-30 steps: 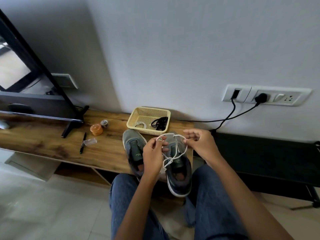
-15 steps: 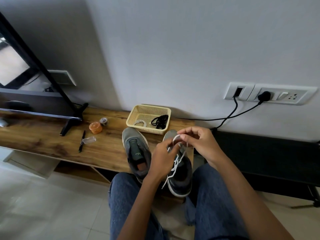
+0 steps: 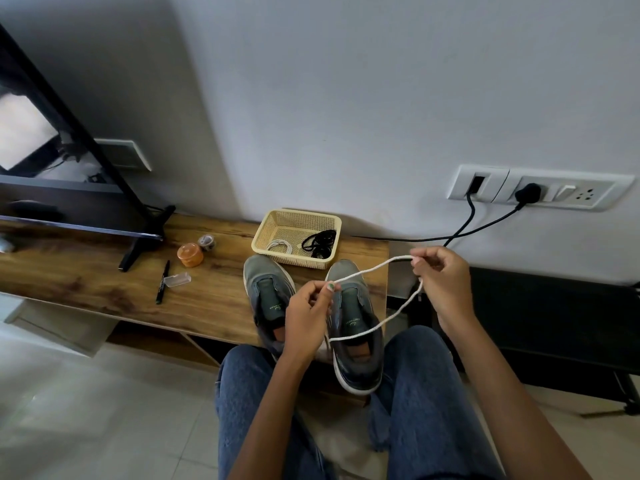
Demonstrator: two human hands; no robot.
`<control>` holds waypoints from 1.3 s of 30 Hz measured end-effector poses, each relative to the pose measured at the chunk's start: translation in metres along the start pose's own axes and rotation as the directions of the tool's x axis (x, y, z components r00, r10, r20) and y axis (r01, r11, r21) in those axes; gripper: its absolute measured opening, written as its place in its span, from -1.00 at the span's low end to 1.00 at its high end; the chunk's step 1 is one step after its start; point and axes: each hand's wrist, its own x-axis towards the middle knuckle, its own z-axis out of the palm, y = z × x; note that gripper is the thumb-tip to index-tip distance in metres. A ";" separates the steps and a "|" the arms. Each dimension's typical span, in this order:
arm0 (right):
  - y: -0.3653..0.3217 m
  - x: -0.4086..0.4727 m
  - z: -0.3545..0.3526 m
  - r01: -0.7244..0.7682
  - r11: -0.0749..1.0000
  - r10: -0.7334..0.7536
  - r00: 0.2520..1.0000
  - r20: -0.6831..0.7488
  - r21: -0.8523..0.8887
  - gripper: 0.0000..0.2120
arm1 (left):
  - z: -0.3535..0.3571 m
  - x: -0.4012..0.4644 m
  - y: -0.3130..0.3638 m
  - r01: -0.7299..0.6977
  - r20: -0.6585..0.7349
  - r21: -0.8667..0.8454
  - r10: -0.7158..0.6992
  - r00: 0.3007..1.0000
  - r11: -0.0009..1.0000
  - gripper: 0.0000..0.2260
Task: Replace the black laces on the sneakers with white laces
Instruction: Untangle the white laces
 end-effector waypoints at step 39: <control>-0.032 -0.021 0.003 0.312 0.944 -0.216 0.829 0.515 -0.105 -0.85 | -0.018 -0.001 0.034 -0.066 0.159 0.029 0.061 0.985 0.997 -0.82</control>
